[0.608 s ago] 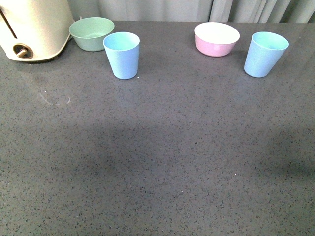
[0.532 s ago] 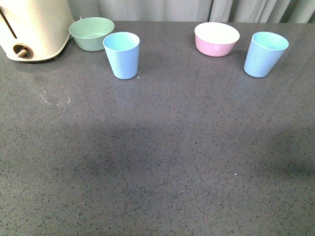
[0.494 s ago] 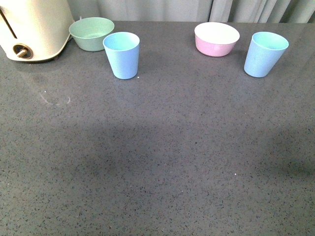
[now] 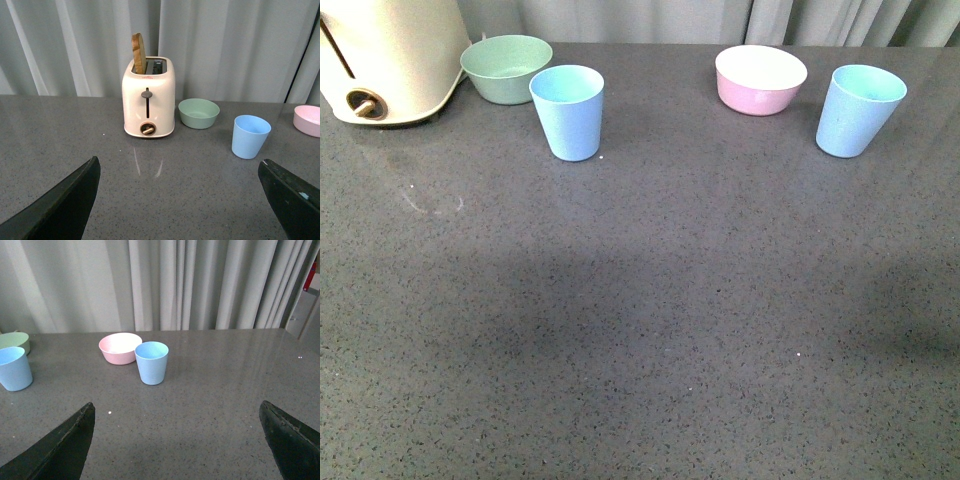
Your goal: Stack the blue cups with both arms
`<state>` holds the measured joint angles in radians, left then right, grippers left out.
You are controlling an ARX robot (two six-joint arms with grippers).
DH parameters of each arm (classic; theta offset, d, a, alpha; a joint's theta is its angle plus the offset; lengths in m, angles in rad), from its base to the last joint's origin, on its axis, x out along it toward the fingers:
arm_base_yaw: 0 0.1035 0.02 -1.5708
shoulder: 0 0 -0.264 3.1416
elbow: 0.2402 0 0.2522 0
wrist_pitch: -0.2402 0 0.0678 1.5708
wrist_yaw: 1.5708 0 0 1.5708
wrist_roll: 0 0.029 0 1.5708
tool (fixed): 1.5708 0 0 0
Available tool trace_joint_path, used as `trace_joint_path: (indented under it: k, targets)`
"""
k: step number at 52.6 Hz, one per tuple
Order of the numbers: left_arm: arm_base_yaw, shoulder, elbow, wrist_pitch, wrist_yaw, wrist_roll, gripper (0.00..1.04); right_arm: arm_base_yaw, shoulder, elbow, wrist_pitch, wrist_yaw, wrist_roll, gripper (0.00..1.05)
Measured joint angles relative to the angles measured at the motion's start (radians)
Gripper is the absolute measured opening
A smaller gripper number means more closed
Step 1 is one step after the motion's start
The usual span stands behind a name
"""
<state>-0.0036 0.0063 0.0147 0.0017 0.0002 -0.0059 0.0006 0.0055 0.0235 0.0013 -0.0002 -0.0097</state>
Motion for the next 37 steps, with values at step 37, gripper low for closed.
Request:
trace_joint_path:
  k: [37]
  targets:
    - [-0.167,1.346,0.767,-0.002,-0.015,-0.077,0.96,0.0,0.0,0.0,0.0,0.0,0.0,0.96]
